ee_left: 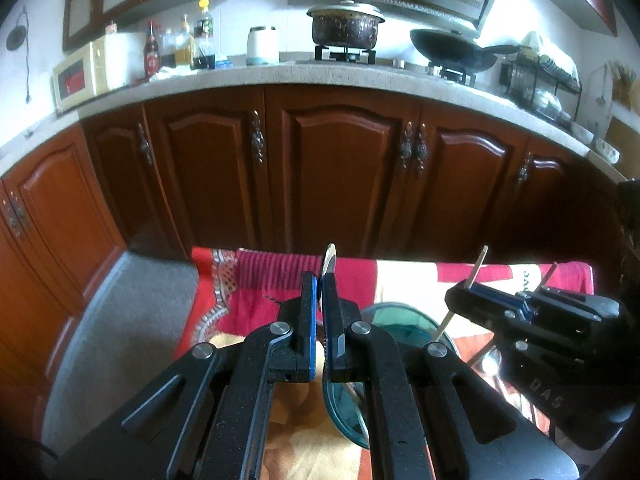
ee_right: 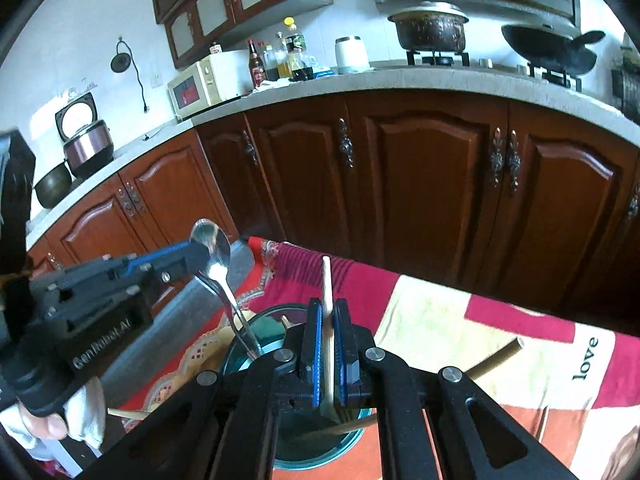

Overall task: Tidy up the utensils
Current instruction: 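Drop the spoon and chopstick into the cup and open both grippers, then move both open grippers back over the remaining spoons and chopstick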

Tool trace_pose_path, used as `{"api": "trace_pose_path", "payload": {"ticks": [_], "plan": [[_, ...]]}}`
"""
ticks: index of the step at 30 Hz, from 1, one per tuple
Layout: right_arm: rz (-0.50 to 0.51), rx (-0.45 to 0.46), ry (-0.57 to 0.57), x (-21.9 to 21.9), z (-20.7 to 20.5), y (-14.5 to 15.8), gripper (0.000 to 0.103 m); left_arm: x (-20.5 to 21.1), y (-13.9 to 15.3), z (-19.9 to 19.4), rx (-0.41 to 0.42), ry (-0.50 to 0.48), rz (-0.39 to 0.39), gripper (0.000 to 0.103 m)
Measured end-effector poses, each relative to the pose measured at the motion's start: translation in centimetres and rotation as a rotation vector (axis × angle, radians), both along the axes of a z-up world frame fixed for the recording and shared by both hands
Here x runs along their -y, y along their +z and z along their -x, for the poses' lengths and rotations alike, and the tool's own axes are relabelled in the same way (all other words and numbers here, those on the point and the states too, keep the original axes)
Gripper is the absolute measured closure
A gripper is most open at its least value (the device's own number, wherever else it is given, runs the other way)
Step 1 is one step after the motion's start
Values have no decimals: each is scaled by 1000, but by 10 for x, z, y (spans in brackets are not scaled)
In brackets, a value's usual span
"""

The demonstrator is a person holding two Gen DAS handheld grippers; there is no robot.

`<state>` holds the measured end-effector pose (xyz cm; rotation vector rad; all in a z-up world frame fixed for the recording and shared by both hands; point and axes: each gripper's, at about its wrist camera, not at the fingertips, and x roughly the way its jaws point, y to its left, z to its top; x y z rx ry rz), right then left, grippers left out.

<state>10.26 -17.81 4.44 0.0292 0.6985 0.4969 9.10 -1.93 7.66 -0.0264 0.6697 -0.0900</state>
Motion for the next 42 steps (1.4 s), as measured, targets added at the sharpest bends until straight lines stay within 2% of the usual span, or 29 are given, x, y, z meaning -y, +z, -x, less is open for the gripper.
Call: {"api": "trace_pose_path", "payload": {"ticks": [1,3,4,5,12,14,17,24,27,32,36,42], "plan": [[-3,-7,1,2,0,-1,97,0,0,0,-3,-1,4,101],[-5,-11,2,4,1,-2,84,-1,0,1,-12,-6,21,101],[-5,-12,-4,6,4,-3,74,-1,0,2,-16,-8,27,101],[-8,-11,-6,7,5,-2,72,-1,0,3,-21,-10,33,101],[-26,7,-4,13,26,6,72,-3,10,14,-17,-18,56,90],[-41,8,-6,16,32,8,72,-5,15,19,-9,-18,66,76],[-36,19,-6,17,43,11,72,-7,22,28,8,-13,71,68],[-32,28,-30,21,66,17,71,-9,37,48,34,-4,61,63],[-38,33,-48,25,78,21,68,-8,45,61,58,-2,55,56],[-16,63,-64,29,103,29,66,-1,59,85,104,-8,34,55],[-10,74,-90,35,121,31,66,10,59,104,114,-24,17,54],[-1,83,-152,48,147,33,61,30,51,129,102,-60,35,54]]}}
